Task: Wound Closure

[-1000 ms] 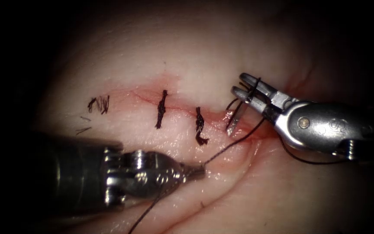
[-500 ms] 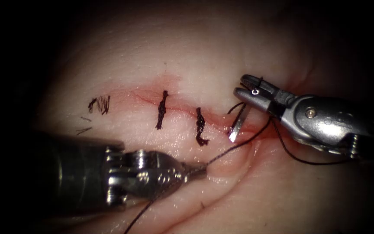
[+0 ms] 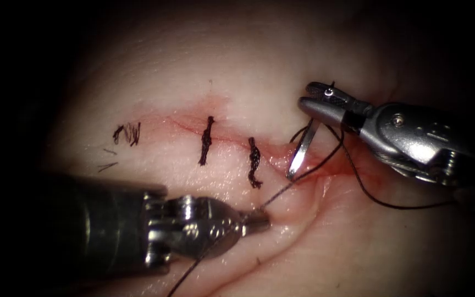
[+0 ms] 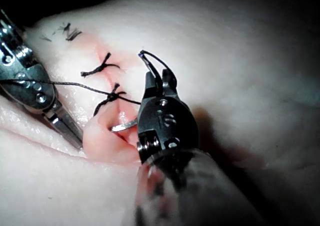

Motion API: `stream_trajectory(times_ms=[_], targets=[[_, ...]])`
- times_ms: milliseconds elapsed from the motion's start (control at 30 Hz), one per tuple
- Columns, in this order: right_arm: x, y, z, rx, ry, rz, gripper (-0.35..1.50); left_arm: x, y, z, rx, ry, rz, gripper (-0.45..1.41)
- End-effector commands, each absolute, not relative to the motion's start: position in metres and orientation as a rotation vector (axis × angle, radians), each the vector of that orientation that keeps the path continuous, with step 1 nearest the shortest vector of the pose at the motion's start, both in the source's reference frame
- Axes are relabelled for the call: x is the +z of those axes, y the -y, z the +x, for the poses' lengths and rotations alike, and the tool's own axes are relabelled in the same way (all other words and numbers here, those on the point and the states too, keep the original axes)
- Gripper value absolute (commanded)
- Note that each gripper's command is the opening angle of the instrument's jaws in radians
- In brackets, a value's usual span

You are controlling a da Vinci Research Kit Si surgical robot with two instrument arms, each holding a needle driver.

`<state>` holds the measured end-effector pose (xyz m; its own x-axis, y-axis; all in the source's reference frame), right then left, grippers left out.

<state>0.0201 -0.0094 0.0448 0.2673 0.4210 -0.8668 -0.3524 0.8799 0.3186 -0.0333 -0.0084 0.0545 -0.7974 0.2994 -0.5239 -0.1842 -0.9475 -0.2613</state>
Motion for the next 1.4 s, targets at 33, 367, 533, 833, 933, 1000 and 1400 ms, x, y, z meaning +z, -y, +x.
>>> stream_trajectory(times_ms=[33,367,533,833,933,1000,1400], targets=[[0.045,0.009,0.0209,0.512,-1.189,0.076,-0.35,0.055,0.008,-0.0337,2.743,0.288,-0.851,-0.25],[0.045,0.01,0.0215,0.558,-1.219,0.205,-0.35,0.056,0.008,-0.0338,2.736,0.284,-0.847,-0.25],[0.046,0.011,0.0224,0.552,-1.233,0.245,-0.35,0.056,0.008,-0.0337,2.736,0.284,-0.847,-0.25],[0.047,0.017,0.0226,0.504,-1.213,0.257,-0.35,0.055,0.008,-0.0334,2.714,0.301,-0.839,-0.25],[0.046,0.018,0.0225,0.512,-1.224,0.239,-0.35,0.055,0.008,-0.0334,2.714,0.301,-0.84,-0.23],[0.046,0.019,0.0226,0.516,-1.231,0.242,-0.35,0.055,0.008,-0.0334,2.714,0.301,-0.84,-0.23],[0.044,0.021,0.024,0.593,-1.269,0.386,-0.35,0.055,0.008,-0.0332,2.71,0.306,-0.84,-0.23]])
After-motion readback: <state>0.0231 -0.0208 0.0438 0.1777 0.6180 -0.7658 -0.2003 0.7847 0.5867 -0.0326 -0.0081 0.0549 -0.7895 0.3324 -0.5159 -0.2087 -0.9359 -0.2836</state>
